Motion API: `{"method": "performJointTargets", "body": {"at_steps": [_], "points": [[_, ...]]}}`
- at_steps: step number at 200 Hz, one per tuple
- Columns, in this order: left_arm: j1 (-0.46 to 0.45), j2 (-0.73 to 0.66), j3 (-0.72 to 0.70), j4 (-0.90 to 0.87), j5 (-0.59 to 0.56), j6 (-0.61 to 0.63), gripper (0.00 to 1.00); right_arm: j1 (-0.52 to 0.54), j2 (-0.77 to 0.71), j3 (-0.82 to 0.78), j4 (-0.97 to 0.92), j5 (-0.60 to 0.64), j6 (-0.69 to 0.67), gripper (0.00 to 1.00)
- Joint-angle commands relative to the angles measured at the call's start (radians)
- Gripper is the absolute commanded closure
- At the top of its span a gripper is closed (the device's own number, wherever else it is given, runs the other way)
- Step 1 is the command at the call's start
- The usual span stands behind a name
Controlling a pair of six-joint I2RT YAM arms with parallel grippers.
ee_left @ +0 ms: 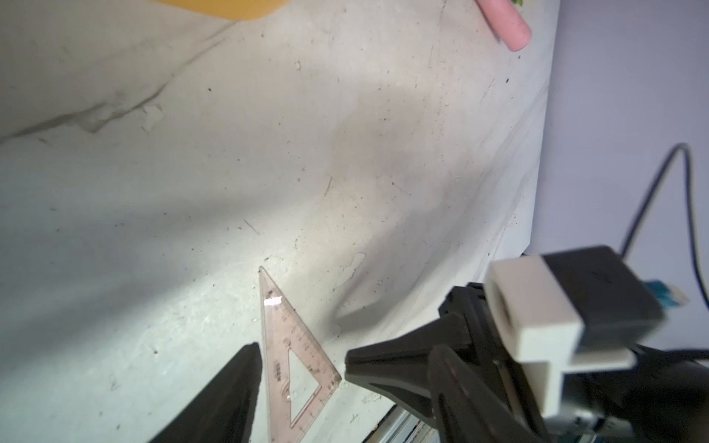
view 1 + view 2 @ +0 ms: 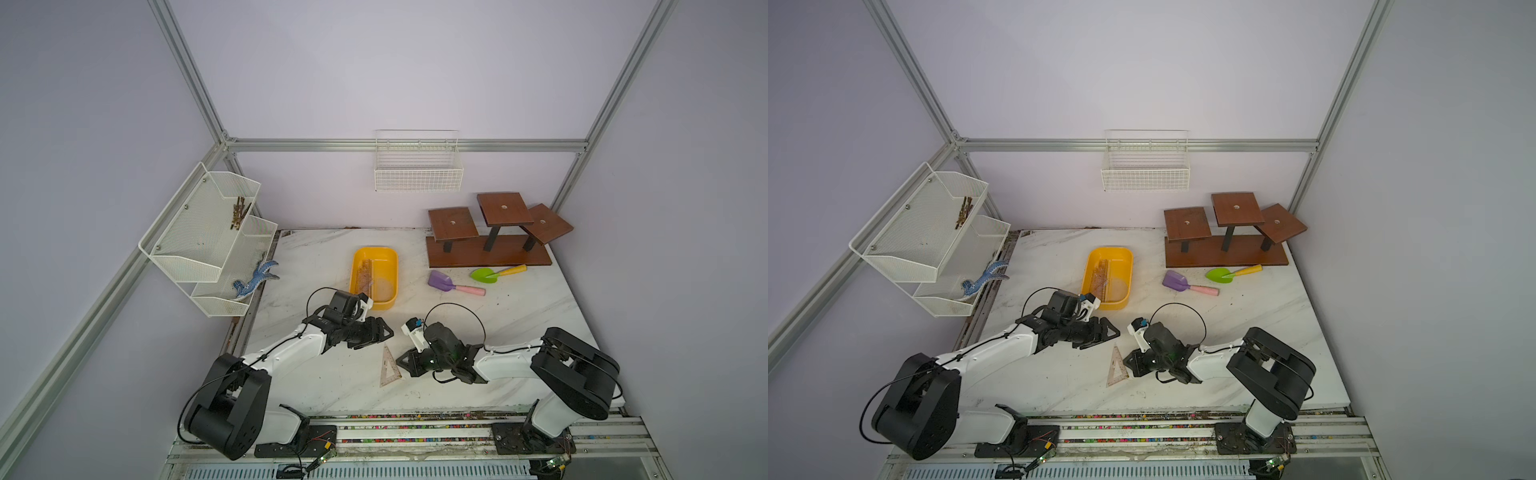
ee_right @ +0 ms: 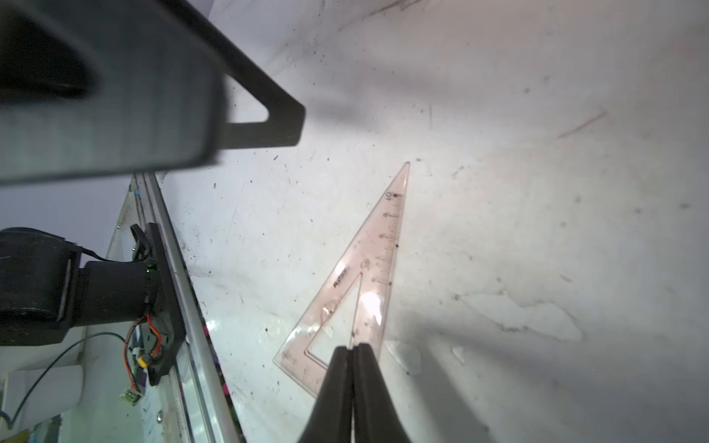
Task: Put the scattered rulers into the storage box
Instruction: Pick up the ruler from the center of the board.
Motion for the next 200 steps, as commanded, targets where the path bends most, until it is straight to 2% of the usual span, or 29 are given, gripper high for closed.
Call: {"method": "performJointTargets", "body": {"at_steps": [1,26,68,200], "points": [[0.008,-0.018,-0.035,-0.145,0.059,0.029,0.28,-0.014,0.059,0.025,0.073,-0.1,-0.014,0.93],[0.008,-0.038,-0.08,-0.167,0.09,0.0,0.3,-0.022,0.081,0.029,0.069,-0.103,-0.019,0.94],[-0.006,-0.045,-0.094,-0.212,0.076,-0.014,0.3,-0.029,0.095,0.029,0.061,-0.107,-0.023,0.94],[-0.099,0.029,-0.116,-0.162,0.068,-0.066,0.31,-0.047,0.118,-0.021,0.078,-0.107,-0.029,0.94]]}}
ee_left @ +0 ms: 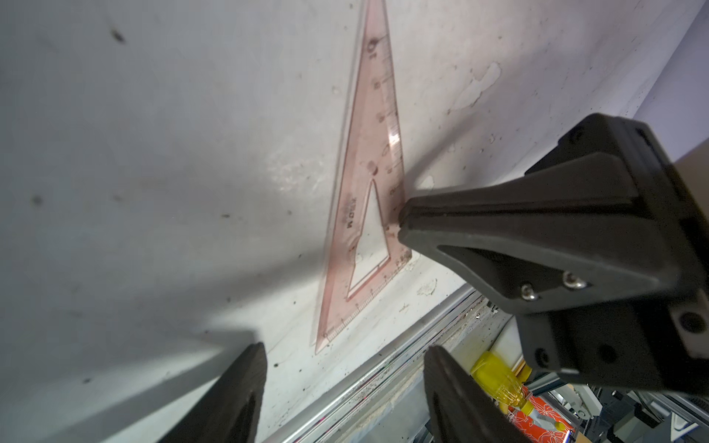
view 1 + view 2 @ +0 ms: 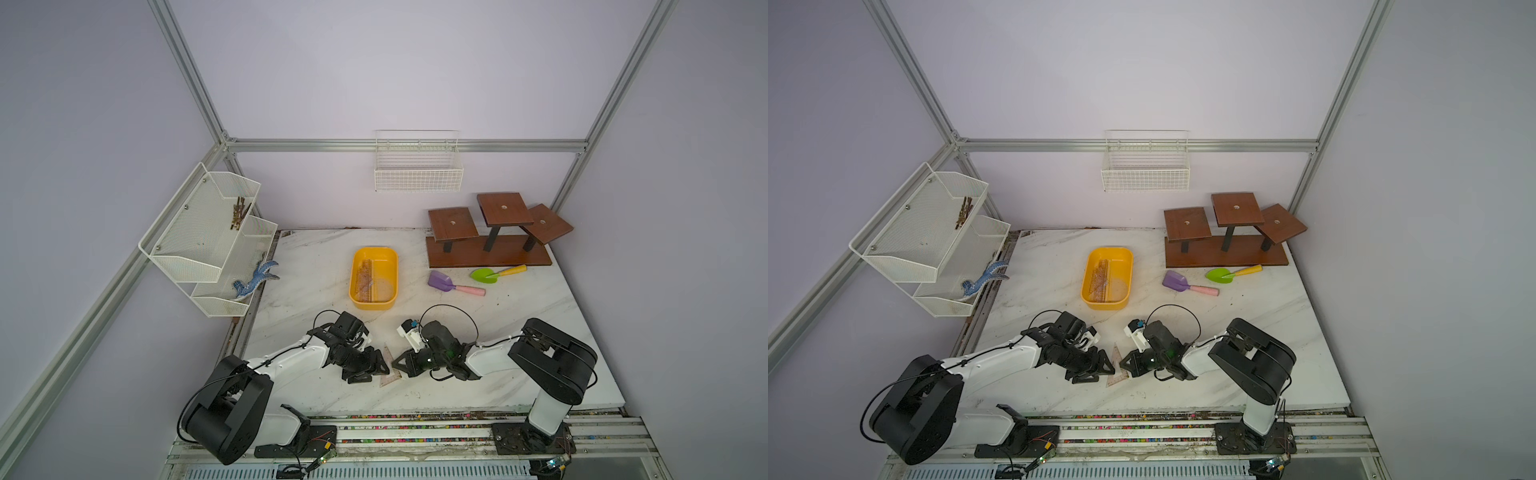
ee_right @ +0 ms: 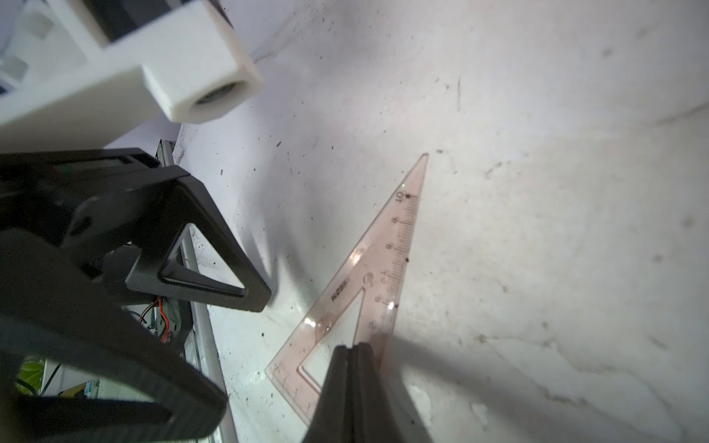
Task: Put the scattered rulers into the storage box
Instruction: Pick up the ruler from the center of the board.
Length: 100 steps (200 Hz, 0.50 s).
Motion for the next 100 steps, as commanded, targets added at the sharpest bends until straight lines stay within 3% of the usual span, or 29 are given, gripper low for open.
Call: {"method": "performJointTargets", "body": {"at_steps": [1,61,100], "points": [[-0.009,0.015,-0.001,0.033,0.01,-0.014,0.31,-0.009,0.013,-0.029,-0.009,0.008,-0.015,0.94],[-0.025,0.03,-0.012,0.108,-0.002,-0.039,0.31,-0.011,0.024,-0.042,0.015,-0.004,-0.009,0.94],[-0.036,0.123,-0.011,0.206,0.012,-0.051,0.34,-0.01,0.049,-0.059,0.044,-0.018,0.006,0.94]]}}
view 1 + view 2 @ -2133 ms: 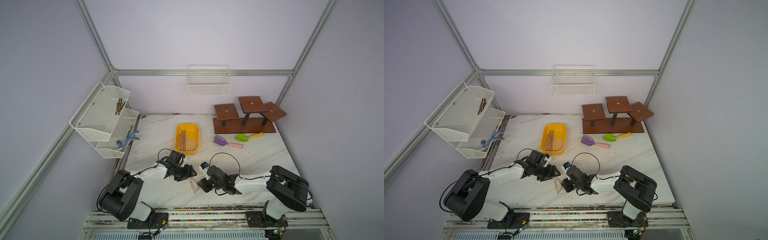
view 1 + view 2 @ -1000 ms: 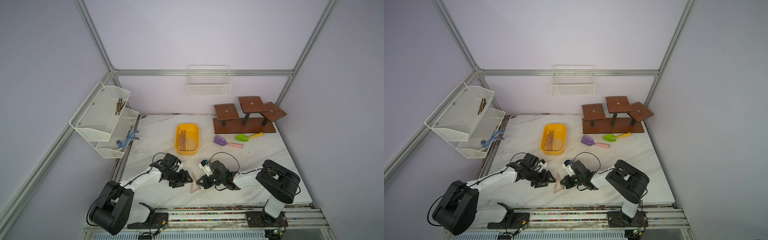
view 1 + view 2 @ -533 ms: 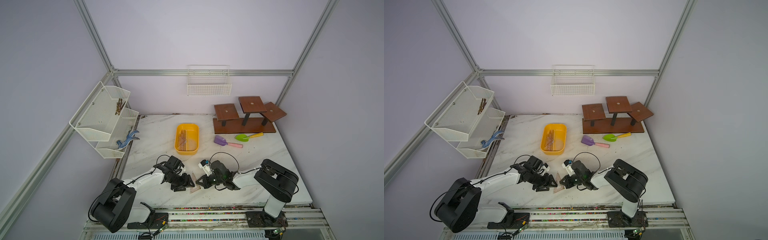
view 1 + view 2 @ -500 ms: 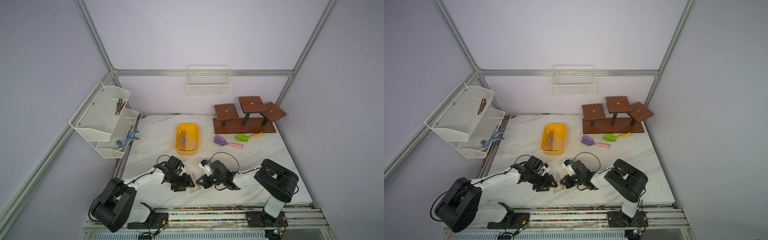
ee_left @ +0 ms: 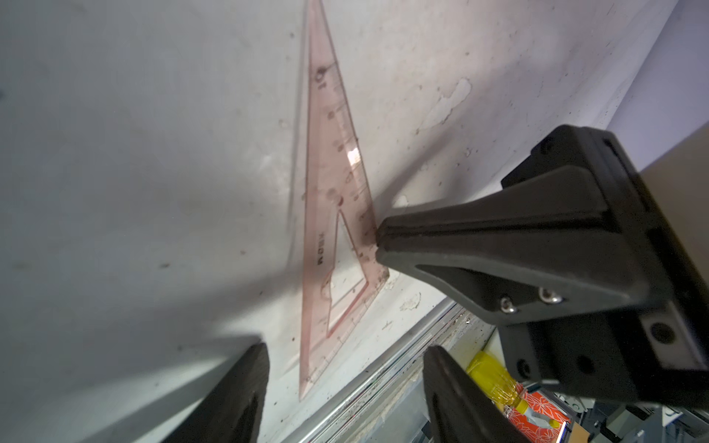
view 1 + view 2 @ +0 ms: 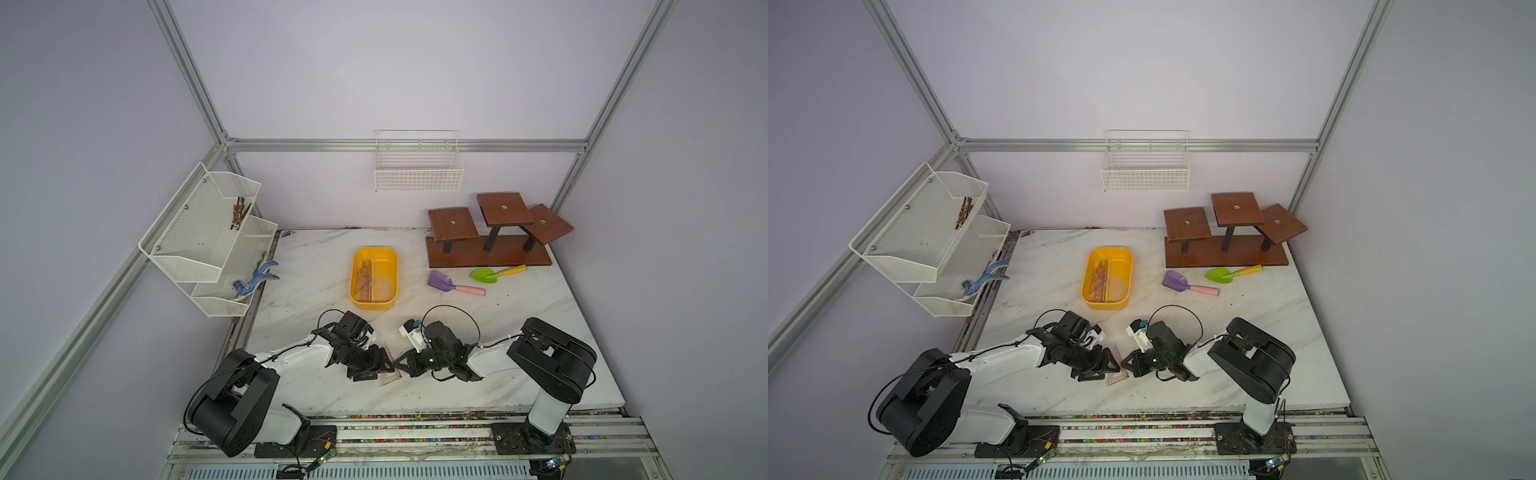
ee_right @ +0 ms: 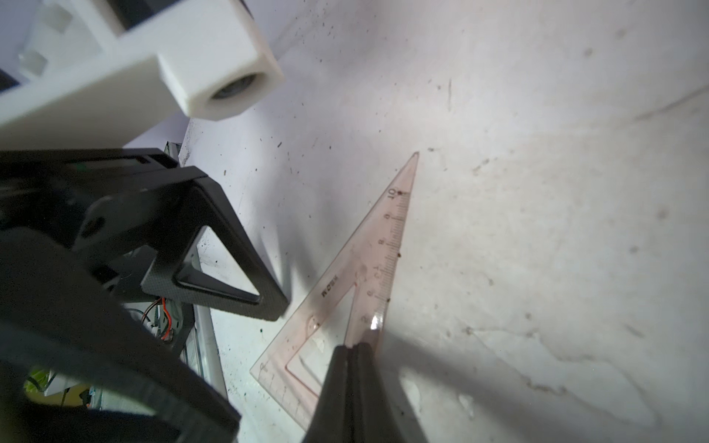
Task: Put the scattered rulers into the storage box
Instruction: Pick up the ruler from the center of the board.
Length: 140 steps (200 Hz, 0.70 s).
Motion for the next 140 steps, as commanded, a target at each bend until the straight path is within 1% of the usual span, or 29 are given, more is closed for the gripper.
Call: {"method": "performJointTargets", "body": {"at_steps": [1,30,49,62,78,97,110,123,137,140], "points": [[-0.01,0.068,-0.011,0.086,-0.012,-0.016,0.35,-0.002,0.038,-0.032,-0.016,0.0,0.005,0.94],[-0.01,0.106,-0.006,0.125,-0.013,-0.013,0.38,-0.003,0.045,-0.042,-0.004,-0.003,0.011,0.94],[-0.01,0.115,-0.009,0.137,-0.017,-0.01,0.43,-0.003,0.049,-0.045,-0.003,-0.006,0.013,0.94],[-0.011,0.118,-0.011,0.144,-0.019,-0.01,0.52,-0.003,0.046,-0.046,-0.005,-0.007,0.011,0.94],[-0.01,0.116,-0.009,0.145,-0.017,-0.012,0.66,-0.007,0.031,-0.046,-0.015,-0.007,0.006,0.94],[-0.01,0.093,0.003,0.116,-0.027,-0.002,0.86,-0.026,-0.01,-0.045,-0.049,-0.015,-0.013,0.94],[-0.009,0.067,0.027,0.082,-0.031,0.013,1.0,-0.059,-0.059,-0.04,-0.113,-0.026,-0.051,0.94],[-0.009,0.035,0.082,0.02,-0.03,0.041,1.0,-0.099,-0.124,-0.045,-0.161,-0.037,-0.085,0.94],[-0.006,0.011,0.175,-0.054,-0.007,0.081,1.0,-0.128,-0.206,-0.034,-0.226,-0.025,-0.12,0.93],[-0.005,-0.021,0.196,-0.074,-0.006,0.094,1.0,-0.133,-0.221,-0.031,-0.237,-0.022,-0.126,0.93]]}}
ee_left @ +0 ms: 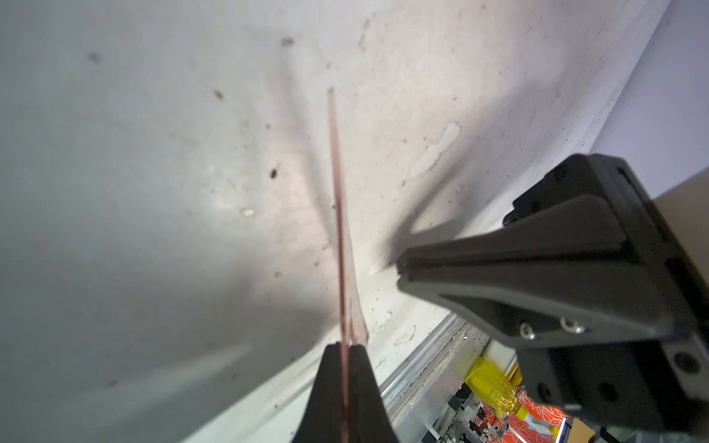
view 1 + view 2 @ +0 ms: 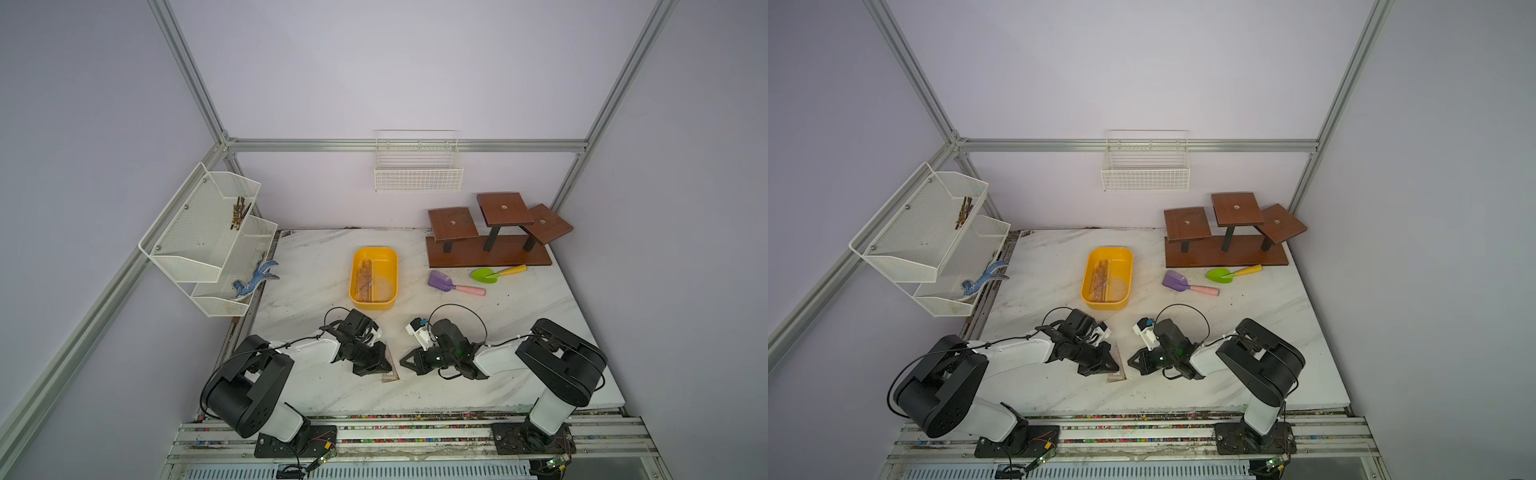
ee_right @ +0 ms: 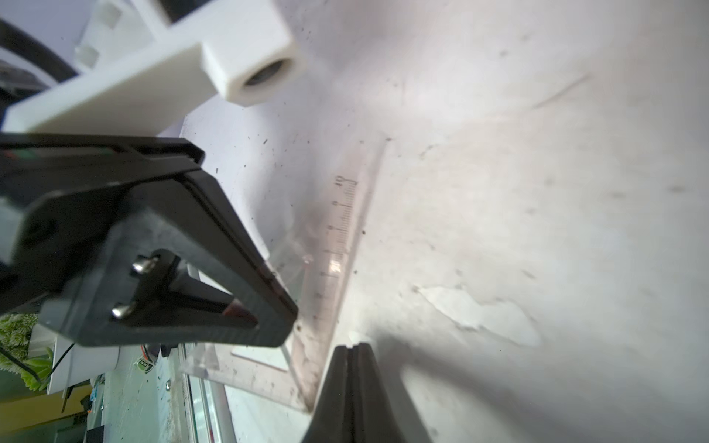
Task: Put the scattered rulers into the storage box
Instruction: Pick up the ruler from the center of the board, then place the ruler in the storage box.
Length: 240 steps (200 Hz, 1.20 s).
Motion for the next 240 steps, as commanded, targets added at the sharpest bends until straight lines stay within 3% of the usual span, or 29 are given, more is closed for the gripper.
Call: {"method": "performJointTargets", "body": {"at_steps": [1,25,67,85,111,139,171,206,240], "points": [[0.001,-0.094,0.153,-0.121,-0.002,0.09,1.0,-0.051,-0.131,0.008,-0.145,0.007,-0.084,0.93],[0.046,-0.075,0.431,-0.302,-0.039,0.249,1.0,-0.079,-0.23,0.041,-0.196,0.061,-0.112,0.92],[0.23,0.369,1.017,-0.615,-0.027,0.596,1.0,-0.115,-0.204,0.138,-0.185,0.065,-0.144,0.93],[0.265,0.553,1.22,-0.694,-0.017,0.649,1.0,-0.139,-0.184,0.169,-0.18,0.054,-0.152,0.93],[0.278,0.732,1.397,-0.732,-0.053,0.688,1.0,-0.173,-0.151,0.192,-0.16,0.011,-0.148,0.93],[0.281,0.852,1.514,-0.783,-0.041,0.723,1.0,-0.214,-0.093,0.201,-0.142,-0.055,-0.143,0.93],[0.283,0.907,1.525,-0.796,-0.037,0.733,1.0,-0.244,-0.056,0.203,-0.117,-0.11,-0.134,0.93],[0.282,0.944,1.538,-0.796,-0.043,0.723,0.8,-0.267,-0.066,0.21,-0.122,-0.121,-0.136,0.89],[0.277,0.88,1.526,-0.767,-0.141,0.678,0.48,-0.28,-0.126,0.245,-0.201,-0.098,-0.153,0.82]]}}
